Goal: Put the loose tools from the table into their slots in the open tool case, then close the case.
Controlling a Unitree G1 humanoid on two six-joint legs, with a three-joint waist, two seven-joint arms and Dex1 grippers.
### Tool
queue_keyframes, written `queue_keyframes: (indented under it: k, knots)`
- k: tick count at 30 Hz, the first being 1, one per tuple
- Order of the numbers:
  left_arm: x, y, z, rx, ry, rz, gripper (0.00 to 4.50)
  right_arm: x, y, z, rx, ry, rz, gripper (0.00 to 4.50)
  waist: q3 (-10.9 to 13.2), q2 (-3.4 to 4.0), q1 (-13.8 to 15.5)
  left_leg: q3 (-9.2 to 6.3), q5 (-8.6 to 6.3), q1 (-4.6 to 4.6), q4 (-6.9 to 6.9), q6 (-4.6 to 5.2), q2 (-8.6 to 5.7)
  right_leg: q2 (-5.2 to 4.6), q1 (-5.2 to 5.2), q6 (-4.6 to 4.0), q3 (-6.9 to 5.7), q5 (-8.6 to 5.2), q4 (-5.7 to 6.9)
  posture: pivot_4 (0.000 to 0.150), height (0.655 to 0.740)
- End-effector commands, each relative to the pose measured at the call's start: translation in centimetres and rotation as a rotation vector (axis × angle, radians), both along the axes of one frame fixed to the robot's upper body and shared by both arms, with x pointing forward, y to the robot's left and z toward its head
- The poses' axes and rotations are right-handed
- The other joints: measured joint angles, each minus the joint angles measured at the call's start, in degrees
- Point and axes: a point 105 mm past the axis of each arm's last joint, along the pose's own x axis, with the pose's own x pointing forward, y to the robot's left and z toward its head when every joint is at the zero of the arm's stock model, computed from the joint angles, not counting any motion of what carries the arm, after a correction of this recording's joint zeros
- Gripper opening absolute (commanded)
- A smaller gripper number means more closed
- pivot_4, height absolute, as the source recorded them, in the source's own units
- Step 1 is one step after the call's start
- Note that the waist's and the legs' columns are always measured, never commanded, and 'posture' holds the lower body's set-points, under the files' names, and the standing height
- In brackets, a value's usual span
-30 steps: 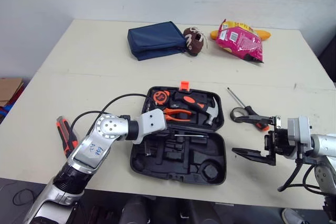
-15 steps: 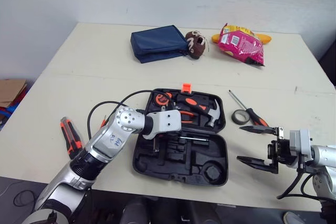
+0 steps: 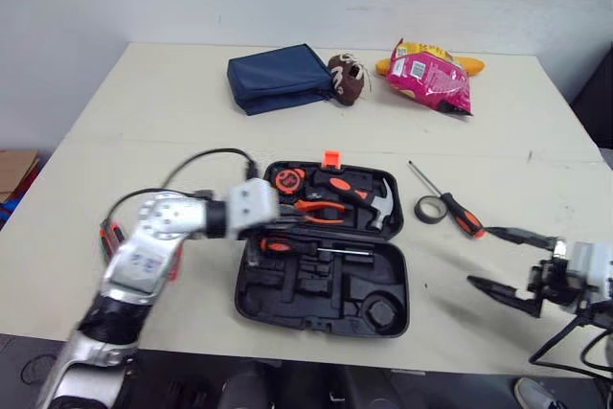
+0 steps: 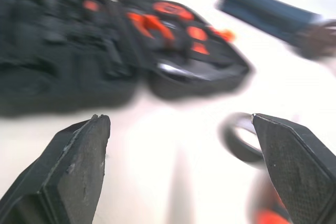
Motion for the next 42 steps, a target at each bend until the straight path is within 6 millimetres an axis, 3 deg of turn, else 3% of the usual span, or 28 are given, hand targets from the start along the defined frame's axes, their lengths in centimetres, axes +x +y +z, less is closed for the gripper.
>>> queue_keyframes:
  k: [1, 3, 6, 7, 8, 10, 12, 17, 19, 24, 27, 28, 32, 38, 42]
  knots:
    - [-0.2, 6.8, 1.3, -0.028, -0.056, 0.230, 1.79, -0.7, -3.5, 1.0, -0.073, -0.098, -0.123, 4.50, 0.0, -0.06, -0.1, -0.01, -0.02, 0.00, -0.01, 0.03, 0.01, 0.00, -0.01, -0.01, -0.01, -0.01, -0.04, 0.150, 0.7400]
    - [-0.8, 12.5, 0.5, 0.058, -0.054, 0.412, 2.75, -1.0, -5.6, 1.0, -0.121, -0.135, -0.211, 4.50, 0.1, -0.12, -0.4, -0.01, -0.06, 0.00, -0.03, 0.09, 0.02, 0.00, -0.01, -0.03, -0.02, -0.01, -0.11, 0.150, 0.7400]
    - [-2.1, 17.3, 0.6, 0.075, -0.059, 0.574, 4.19, -1.5, -7.4, 0.9, -0.139, -0.137, -0.290, 4.50, 0.1, -0.11, -0.4, 0.01, -0.14, 0.02, -0.07, 0.23, 0.02, -0.06, 0.00, -0.07, -0.03, -0.02, -0.23, 0.150, 0.7400]
    - [-2.6, 18.8, 0.8, 0.069, -0.064, 0.627, 4.44, -1.7, -8.0, 0.9, -0.136, -0.139, -0.320, 4.50, 0.1, -0.12, -0.3, 0.01, -0.16, 0.01, -0.08, 0.25, 0.02, -0.08, 0.00, -0.08, -0.04, -0.02, -0.26, 0.150, 0.7400]
    - [-3.0, 19.8, 0.8, 0.065, -0.068, 0.661, 4.44, -1.8, -8.4, 0.9, -0.134, -0.140, -0.341, 4.50, 0.1, -0.12, -0.2, 0.01, -0.22, 0.01, -0.09, 0.27, 0.02, -0.11, 0.01, -0.09, -0.06, -0.02, -0.33, 0.150, 0.7400]
    - [-6.1, 27.7, 2.3, 0.001, -0.102, 0.953, 4.44, -3.0, -11.4, 1.0, -0.129, -0.162, -0.538, 4.50, 0.1, -0.14, -0.2, 0.01, -0.31, 0.00, -0.10, 0.33, 0.00, -0.21, 0.04, -0.09, -0.13, -0.01, -0.38, 0.150, 0.7400]
    - [-8.5, 31.7, 2.8, -0.020, -0.129, 1.106, 4.44, -3.8, -13.3, 1.1, -0.129, -0.184, -0.666, 4.50, 0.1, -0.17, -0.3, 0.05, -0.37, -0.02, -0.14, 0.27, 0.02, -0.23, -0.07, -0.18, -0.18, -0.04, -0.39, 0.150, 0.7400]
    - [-12.7, 36.7, 0.5, 0.046, -0.041, 1.333, 4.44, -5.0, -15.2, 0.6, -0.098, -0.158, -0.804, 4.50, 0.1, -0.06, -0.5, 0.12, -0.65, 0.03, -0.21, 0.27, 0.04, -0.33, -0.06, -0.34, -0.29, -0.15, -0.45, 0.150, 0.7400]
    - [-13.5, 37.2, -0.2, 0.057, -0.002, 1.355, 4.44, -5.2, -15.6, 0.1, -0.078, -0.131, -0.838, 4.50, 0.0, -0.10, -0.6, 0.14, -0.68, 0.04, -0.26, 0.31, 0.03, -0.38, -0.07, -0.32, -0.31, -0.13, -0.47, 0.150, 0.7400]
    - [-11.6, 35.2, 0.4, -0.012, -0.038, 1.234, 4.44, -3.1, -14.0, -0.6, -0.020, -0.104, -0.766, 4.50, 0.0, -0.25, -0.7, 0.12, -0.75, 0.06, -0.39, 0.00, 0.04, -0.46, -0.04, -0.34, -0.47, -0.10, -0.47, 0.150, 0.7400]
    - [-9.9, 32.4, 0.5, -0.016, -0.042, 1.097, 4.44, -0.6, -14.4, -0.7, -0.031, -0.049, -0.853, 4.50, -0.1, -0.12, -1.1, 0.13, -0.58, 0.05, -0.51, -0.04, -0.03, -0.61, -0.04, -0.35, -0.56, -0.01, -0.48, 0.150, 0.7400]
    - [-9.5, 31.4, 0.5, -0.019, -0.027, 1.058, 4.44, 0.0, -13.4, -0.4, -0.029, -0.056, -0.795, 4.50, -0.1, -0.09, -1.2, 0.13, -0.50, 0.05, -0.67, -0.04, -0.15, -0.74, -0.08, -0.35, -0.58, -0.01, -0.48, 0.150, 0.7400]
    - [-7.3, 24.4, 1.2, -0.036, 0.000, 0.797, 4.44, 2.6, -6.5, 1.1, 0.036, 0.003, -0.464, 4.50, -0.1, -0.08, -1.5, 0.08, -0.33, -0.01, -0.98, -0.08, -0.24, -0.77, -0.15, -0.26, -0.65, -0.06, -0.47, 0.150, 0.7400]
    - [-5.6, 14.3, 2.8, -0.075, 0.093, 0.461, 4.44, 6.7, -1.4, 2.3, 0.049, 0.253, -0.443, 4.50, 0.0, -0.07, -1.7, 0.04, -0.03, -0.05, -0.95, 0.06, -0.24, -0.75, -0.16, -0.12, -0.62, -0.05, -0.45, 0.150, 0.7400]
    - [-5.6, 8.5, 3.4, -0.055, 0.129, 0.239, 4.44, 7.8, 1.1, 1.5, -0.055, 0.380, -0.396, 4.50, 0.0, -0.06, -1.4, 0.03, 0.06, -0.07, -0.97, 0.13, -0.30, -0.74, -0.17, -0.07, -0.61, -0.01, -0.47, 0.150, 0.7400]
